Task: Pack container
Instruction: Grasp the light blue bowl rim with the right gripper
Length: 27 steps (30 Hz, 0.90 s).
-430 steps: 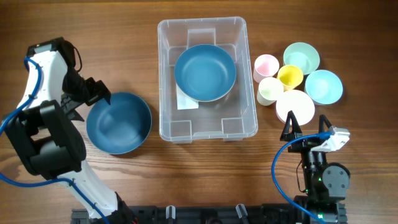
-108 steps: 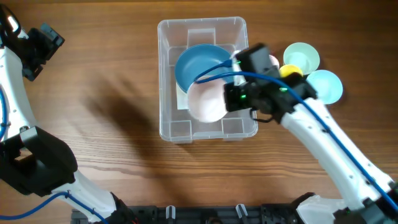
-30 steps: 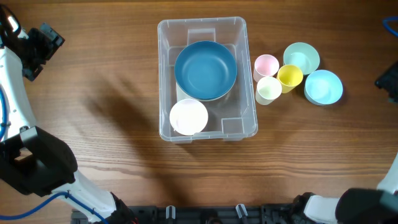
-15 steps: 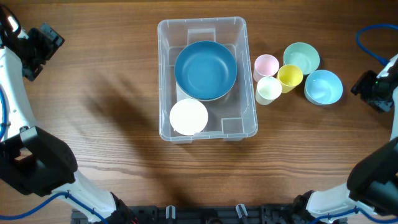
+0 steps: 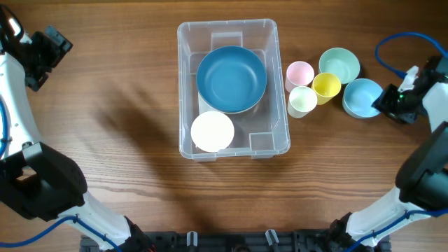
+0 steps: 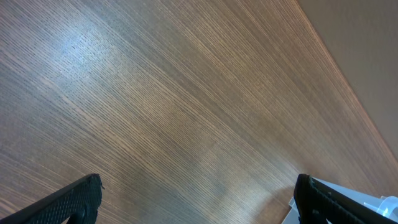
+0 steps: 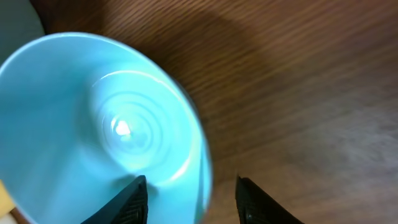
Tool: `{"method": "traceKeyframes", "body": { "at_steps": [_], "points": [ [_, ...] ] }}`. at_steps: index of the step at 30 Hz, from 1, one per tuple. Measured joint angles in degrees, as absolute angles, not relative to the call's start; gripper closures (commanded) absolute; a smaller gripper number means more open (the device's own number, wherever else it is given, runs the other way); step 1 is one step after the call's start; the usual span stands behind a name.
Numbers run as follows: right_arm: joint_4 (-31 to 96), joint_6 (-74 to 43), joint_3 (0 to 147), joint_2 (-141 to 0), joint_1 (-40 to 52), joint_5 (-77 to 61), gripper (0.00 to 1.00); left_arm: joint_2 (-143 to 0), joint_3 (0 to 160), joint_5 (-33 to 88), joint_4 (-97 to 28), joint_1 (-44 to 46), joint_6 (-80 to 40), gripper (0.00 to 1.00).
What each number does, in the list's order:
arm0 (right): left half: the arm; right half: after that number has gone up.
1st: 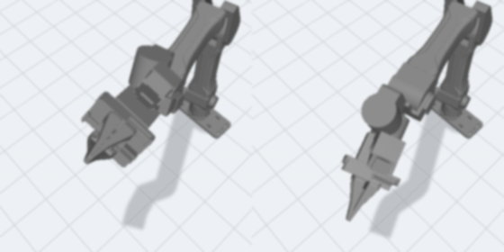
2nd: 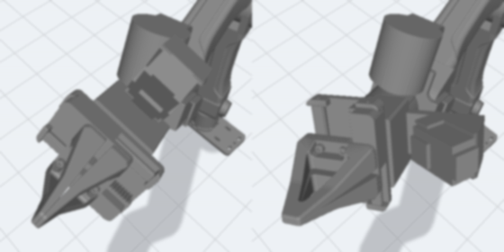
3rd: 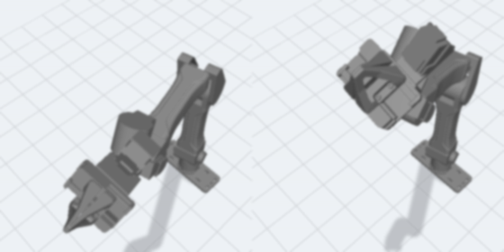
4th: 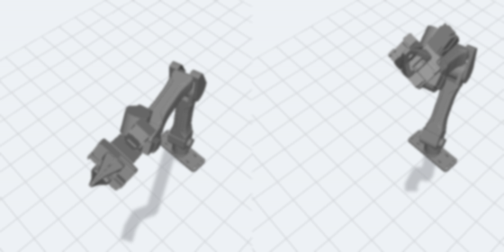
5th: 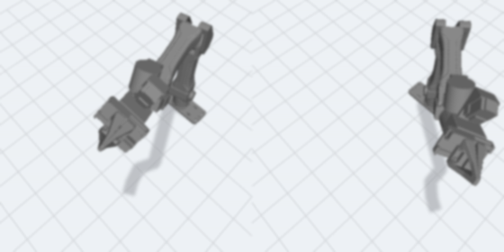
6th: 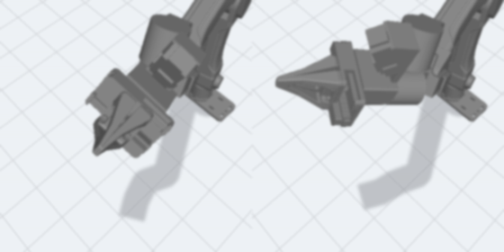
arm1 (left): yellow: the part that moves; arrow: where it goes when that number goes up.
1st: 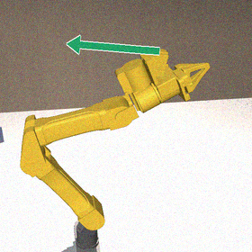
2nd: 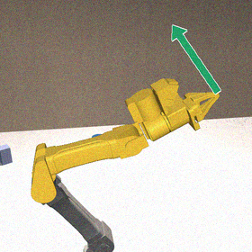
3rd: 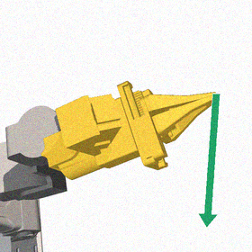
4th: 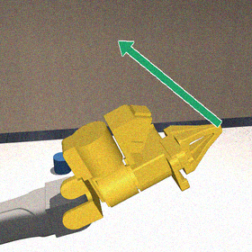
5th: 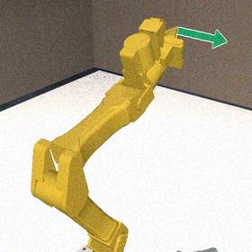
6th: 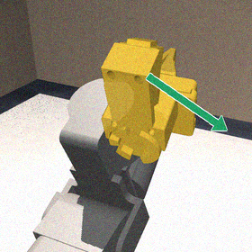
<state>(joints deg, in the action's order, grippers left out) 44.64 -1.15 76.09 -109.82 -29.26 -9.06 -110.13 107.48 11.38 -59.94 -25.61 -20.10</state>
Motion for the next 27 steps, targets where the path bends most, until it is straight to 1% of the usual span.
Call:
{"method": "traceKeyframes", "body": {
  "at_steps": [2, 4, 5, 7, 10, 14, 21, 24, 27],
  "points": [
    [44.0, -1.1, 76.1, -111.0, -28.7, -9.2, 0.61, -110.1, 107.5, 11.4, -59.9, -25.6, -20.1, 0.0],
    [43.3, -1.0, 76.1, -111.7, -28.5, -9.4, 0.68, -110.1, 107.5, 11.4, -59.9, -25.6, -20.1, 0.0],
    [43.2, -0.9, 76.1, -112.0, -28.5, -9.4, 0.72, -110.1, 107.5, 11.4, -59.9, -25.6, -20.1, 0.0],
    [43.1, -0.7, 76.1, -112.4, -28.6, -9.5, 0.85, -110.1, 107.5, 11.4, -59.9, -25.6, -20.1, 0.0],
    [43.0, -0.5, 76.1, -112.5, -28.6, -9.5, 0.96, -110.1, 107.5, 11.4, -59.9, -25.6, -20.1, 0.0],
    [43.5, -0.3, 76.1, -112.5, -28.6, -9.4, 0.96, -110.1, 107.5, 11.4, -59.9, -25.6, -20.1, 0.0],
    [49.1, -0.3, 76.1, -111.5, -28.6, -5.5, 0.96, -110.1, 107.5, 11.4, -60.0, -25.6, -20.1, 0.0],
    [52.2, 0.1, 76.3, -108.5, -28.6, -3.7, 0.96, -110.1, 107.5, 11.4, -59.9, -25.6, -20.1, 0.0],
    [54.8, 1.1, 78.9, -101.6, -27.9, -2.5, 0.96, -110.1, 107.5, 11.4, -59.9, -25.6, -20.1, 0.0]
  ]
}}
